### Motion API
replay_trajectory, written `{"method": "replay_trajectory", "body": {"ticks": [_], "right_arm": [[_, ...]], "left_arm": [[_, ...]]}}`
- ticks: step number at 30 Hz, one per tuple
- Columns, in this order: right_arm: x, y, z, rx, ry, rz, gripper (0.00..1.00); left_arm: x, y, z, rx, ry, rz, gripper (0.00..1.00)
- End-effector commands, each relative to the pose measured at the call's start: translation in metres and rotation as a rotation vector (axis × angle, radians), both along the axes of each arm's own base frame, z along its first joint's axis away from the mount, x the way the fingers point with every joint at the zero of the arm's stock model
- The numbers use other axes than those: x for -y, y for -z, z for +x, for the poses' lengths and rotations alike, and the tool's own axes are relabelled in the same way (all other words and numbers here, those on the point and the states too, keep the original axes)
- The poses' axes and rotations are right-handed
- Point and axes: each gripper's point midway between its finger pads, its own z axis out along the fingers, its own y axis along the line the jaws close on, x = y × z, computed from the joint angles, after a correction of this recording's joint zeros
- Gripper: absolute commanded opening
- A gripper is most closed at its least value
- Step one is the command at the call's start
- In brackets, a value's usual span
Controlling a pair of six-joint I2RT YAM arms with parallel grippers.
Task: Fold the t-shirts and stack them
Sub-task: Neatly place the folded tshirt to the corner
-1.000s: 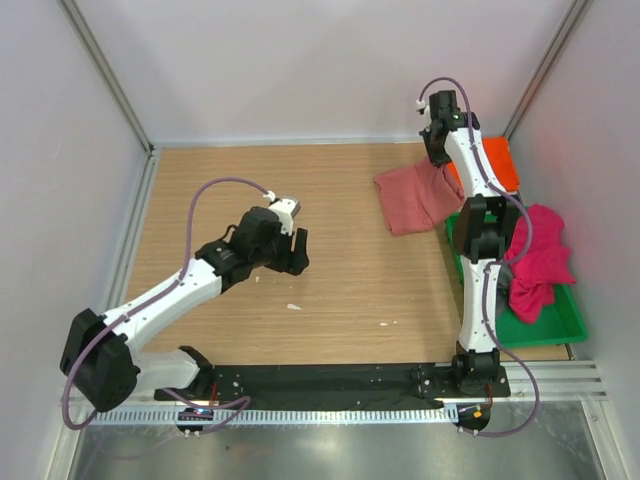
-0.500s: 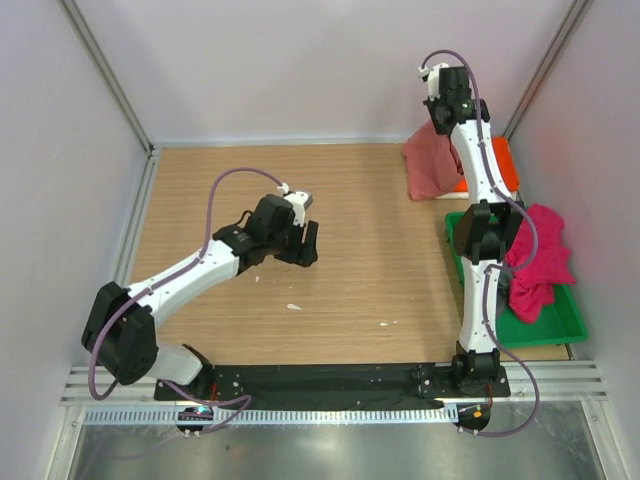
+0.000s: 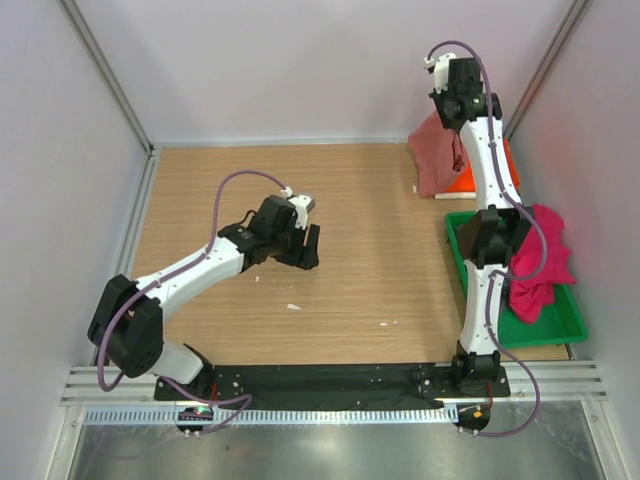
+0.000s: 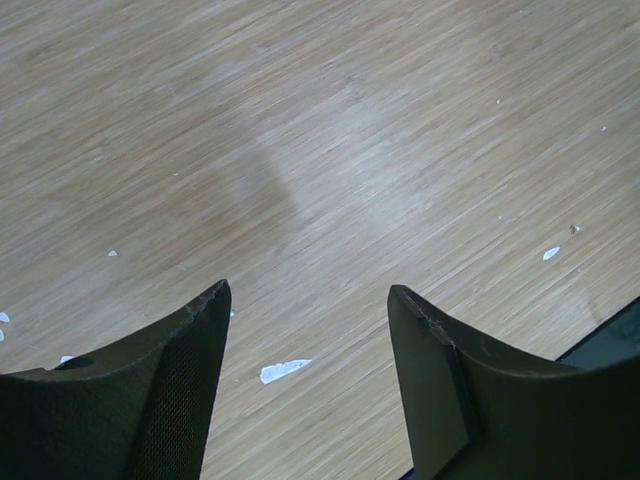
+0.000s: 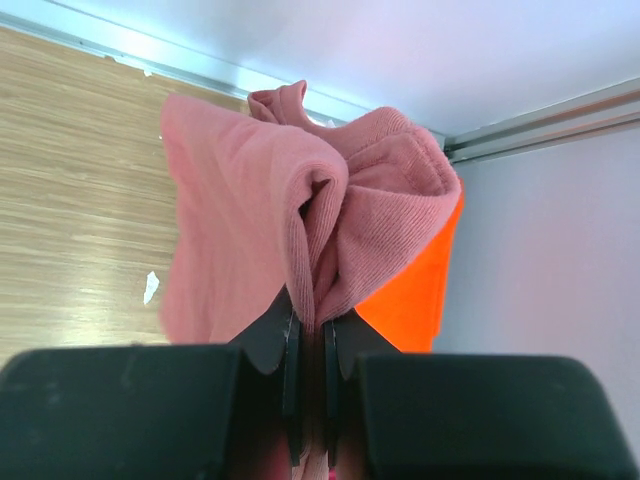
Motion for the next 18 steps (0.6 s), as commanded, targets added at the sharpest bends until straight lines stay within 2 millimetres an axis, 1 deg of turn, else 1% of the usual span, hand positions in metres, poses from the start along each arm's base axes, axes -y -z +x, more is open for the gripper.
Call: {"method": "replay_trajectory", "body": {"ticks": [1,3,7,10,13,18], "right_arm": [[0.004,-0.104,-0.026,0.208,-0.011,0.002,0.01],[0.004,-0.107,-0.029,0.208,-0.012,0.003,0.01],[0.006,-0.105,-0.032,0.199,-0.01,0.006,0.01],[0.008,-0.099,-0.029,0.188,-0.011,0.018,0.01],[0.005,-0.093,-0.028,0.175,-0.02,0.036,0.01],[-0.003,-0.094,-0.03,0.178,-0.042,0.082,0.01]], "left_arm": [[0.009,-0.014,0.006,0.017,0.011,-0.049,0.65],[0.009,-0.015,0.006,0.018,0.013,-0.05,0.65],[0.01,-0.016,0.005,0.014,0.018,-0.053,0.65],[0.008,-0.015,0.004,0.011,0.019,-0.052,0.65],[0.008,-0.014,0.004,0.009,0.02,-0.048,0.65],[0.007,-0.011,0.003,-0.003,0.022,-0.051,0.65]]}}
